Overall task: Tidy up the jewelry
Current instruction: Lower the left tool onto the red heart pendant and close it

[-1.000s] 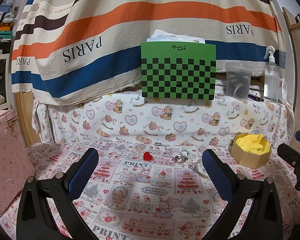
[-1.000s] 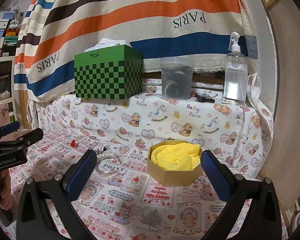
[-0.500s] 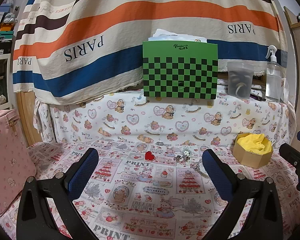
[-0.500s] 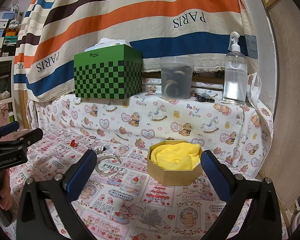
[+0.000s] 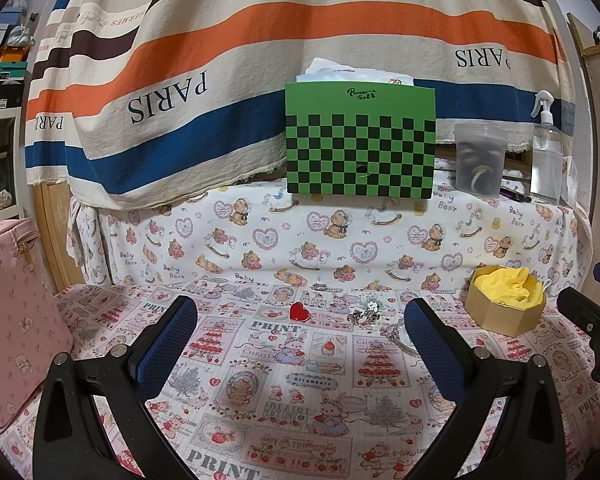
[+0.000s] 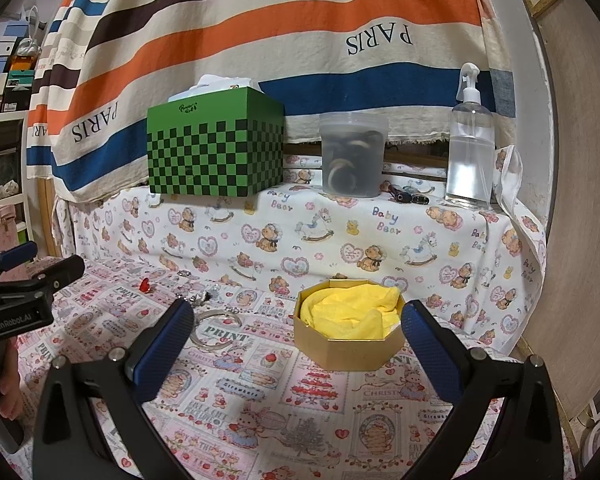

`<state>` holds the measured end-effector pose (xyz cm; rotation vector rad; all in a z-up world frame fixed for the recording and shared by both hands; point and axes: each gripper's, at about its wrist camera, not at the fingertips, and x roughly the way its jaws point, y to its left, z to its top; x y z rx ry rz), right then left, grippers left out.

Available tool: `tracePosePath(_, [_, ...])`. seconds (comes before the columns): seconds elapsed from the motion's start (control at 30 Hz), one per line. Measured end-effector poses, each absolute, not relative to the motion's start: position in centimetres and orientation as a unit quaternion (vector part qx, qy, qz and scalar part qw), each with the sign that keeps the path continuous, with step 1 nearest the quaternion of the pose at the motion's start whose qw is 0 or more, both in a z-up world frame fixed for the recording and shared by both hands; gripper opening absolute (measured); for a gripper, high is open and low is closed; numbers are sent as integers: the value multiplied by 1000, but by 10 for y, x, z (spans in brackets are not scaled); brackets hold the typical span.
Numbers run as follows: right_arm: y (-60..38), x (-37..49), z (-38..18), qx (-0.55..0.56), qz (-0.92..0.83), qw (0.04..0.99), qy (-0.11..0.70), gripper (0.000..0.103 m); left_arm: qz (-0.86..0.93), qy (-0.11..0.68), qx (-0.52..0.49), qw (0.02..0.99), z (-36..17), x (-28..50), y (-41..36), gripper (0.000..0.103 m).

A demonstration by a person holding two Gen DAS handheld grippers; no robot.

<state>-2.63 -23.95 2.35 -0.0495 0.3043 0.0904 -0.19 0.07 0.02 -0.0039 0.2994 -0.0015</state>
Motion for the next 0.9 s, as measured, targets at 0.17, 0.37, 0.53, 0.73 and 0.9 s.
tracePosePath(0.17, [-239, -26, 24, -24, 45, 987, 152, 103, -1, 149, -2, 989, 0, -2, 0, 103])
tracePosePath(0.37, [-242, -25, 23, -21, 43, 987, 153, 103, -1, 149, -1, 989, 0, -2, 0, 103])
tracePosePath(0.53, [-244, -23, 23, -19, 34, 987, 156, 103, 4, 138, 10, 990, 2, -4, 4, 103])
tracePosePath(0.73, [-244, -24, 23, -15, 32, 987, 156, 103, 35, 112, 6, 993, 23, -3, 27, 103])
tracePosePath(0.9, [-242, -25, 24, -21, 30, 987, 154, 103, 15, 184, 5, 983, 50, 28, 35, 103])
